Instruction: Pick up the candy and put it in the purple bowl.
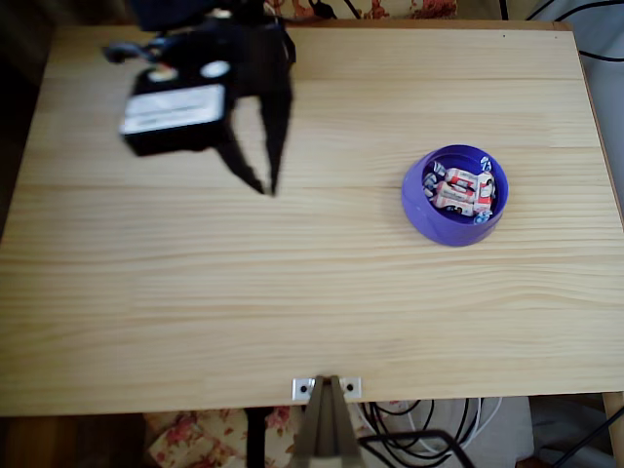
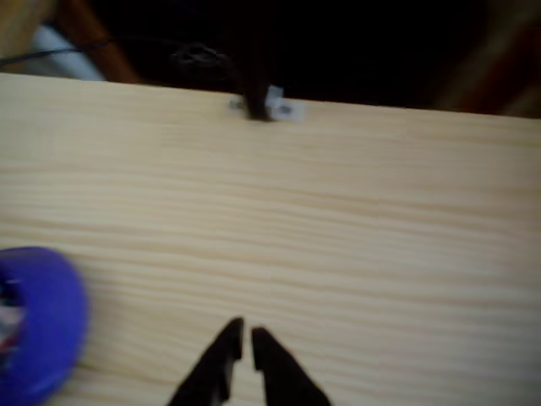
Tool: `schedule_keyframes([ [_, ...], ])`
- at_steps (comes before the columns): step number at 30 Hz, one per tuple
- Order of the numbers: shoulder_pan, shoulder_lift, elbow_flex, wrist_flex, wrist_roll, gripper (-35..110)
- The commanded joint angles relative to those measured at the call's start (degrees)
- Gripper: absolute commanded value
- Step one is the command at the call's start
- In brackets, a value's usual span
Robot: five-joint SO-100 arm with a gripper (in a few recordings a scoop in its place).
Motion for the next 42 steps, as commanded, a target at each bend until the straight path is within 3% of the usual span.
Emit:
schedule_keyframes([
  [1,5.2,8.9,3.3,0.5,-0.9,1],
  [6,8.9,30.1,15.5,5.9,1.1,1],
  [15,11.2,30.4,19.9,5.0,-4.1,1],
  [27,10.7,30.4,28.5,0.4,-3.0,1],
  [42,12.4,30.4,28.5,3.2,-4.7,1],
])
